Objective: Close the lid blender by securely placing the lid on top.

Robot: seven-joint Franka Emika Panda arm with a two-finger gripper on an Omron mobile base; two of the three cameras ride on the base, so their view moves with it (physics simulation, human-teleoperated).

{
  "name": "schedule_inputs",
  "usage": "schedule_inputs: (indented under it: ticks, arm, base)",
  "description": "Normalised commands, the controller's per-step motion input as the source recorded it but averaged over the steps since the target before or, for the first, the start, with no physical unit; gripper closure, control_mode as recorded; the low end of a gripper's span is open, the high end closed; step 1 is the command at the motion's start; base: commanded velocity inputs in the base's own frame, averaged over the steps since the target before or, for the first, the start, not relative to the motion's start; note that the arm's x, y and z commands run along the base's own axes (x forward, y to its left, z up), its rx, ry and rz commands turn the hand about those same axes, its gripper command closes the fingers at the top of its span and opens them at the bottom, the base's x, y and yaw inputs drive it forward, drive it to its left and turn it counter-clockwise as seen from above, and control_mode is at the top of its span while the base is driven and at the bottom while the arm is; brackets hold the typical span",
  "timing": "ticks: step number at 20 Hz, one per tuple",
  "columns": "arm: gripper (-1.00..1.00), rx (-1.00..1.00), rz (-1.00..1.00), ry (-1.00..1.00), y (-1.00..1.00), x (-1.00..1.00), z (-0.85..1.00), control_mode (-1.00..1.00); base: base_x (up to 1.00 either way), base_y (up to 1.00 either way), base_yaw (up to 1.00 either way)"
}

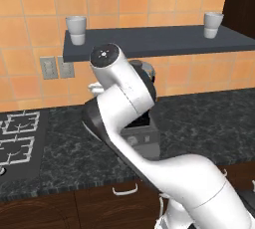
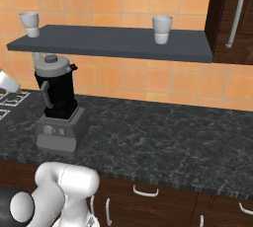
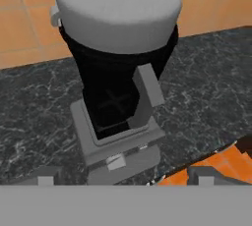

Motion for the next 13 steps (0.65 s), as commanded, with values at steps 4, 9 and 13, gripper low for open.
schedule_inputs:
  ticks: [4, 9, 13]
  arm:
    - [-1.00, -0.07, 0.00, 0.14, 0.04, -0.74, -0.78, -1.00]
    - [-1.00, 0.01, 0.00, 0.01, -0.03, -0.08, -0.07, -1.00]
    - [-1.00, 0.00, 0.00, 0.00, 0.00, 0.00, 0.00, -1.00]
  base:
    - [0.00, 0.00, 0.00]
    - [0.00, 0.00, 0.00]
    - [0.00, 0.00, 0.00]
